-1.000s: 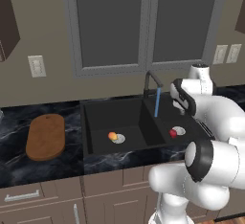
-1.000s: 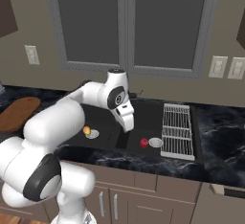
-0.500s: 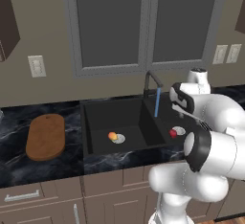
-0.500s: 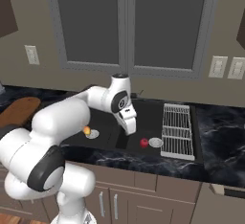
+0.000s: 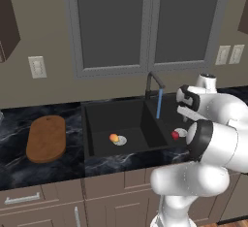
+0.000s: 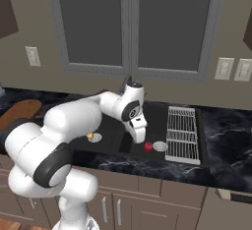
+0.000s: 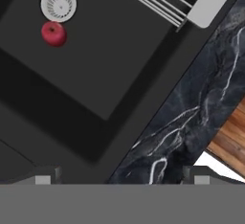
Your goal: Pick the mango, apple from the sink and place them on the cutting board to airdry. Then turn off the sink faucet.
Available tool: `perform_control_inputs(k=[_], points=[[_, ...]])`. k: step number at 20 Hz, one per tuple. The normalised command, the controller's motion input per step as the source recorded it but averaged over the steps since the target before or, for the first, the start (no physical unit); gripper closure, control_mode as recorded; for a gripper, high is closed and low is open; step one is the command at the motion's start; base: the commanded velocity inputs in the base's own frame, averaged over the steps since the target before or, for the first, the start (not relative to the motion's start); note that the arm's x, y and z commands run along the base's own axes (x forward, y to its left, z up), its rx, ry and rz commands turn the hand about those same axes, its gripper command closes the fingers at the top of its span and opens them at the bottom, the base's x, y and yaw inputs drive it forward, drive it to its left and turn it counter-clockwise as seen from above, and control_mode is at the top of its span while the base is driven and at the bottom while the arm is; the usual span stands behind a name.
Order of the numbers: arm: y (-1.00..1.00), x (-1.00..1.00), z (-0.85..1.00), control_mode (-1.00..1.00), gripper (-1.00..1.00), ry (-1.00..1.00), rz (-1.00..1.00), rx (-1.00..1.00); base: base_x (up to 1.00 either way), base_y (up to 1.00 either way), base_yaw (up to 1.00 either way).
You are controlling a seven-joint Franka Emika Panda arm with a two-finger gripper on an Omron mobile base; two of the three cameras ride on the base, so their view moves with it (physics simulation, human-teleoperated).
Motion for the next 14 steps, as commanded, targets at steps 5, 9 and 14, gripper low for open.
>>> perform_control_inputs(k=[5, 9, 14], points=[[-0.04, 0.16, -0.2, -1.0, -1.0, 0.0, -0.06, 0.05, 0.0, 0.0, 0.0], [-0.01, 0.19, -0.24, -1.0, -1.0, 0.01, -0.04, 0.02, 0.0, 0.0, 0.0], [-0.02, 0.23, -0.29, -1.0, -1.0, 0.03, -0.03, 0.01, 0.0, 0.0, 0.0]])
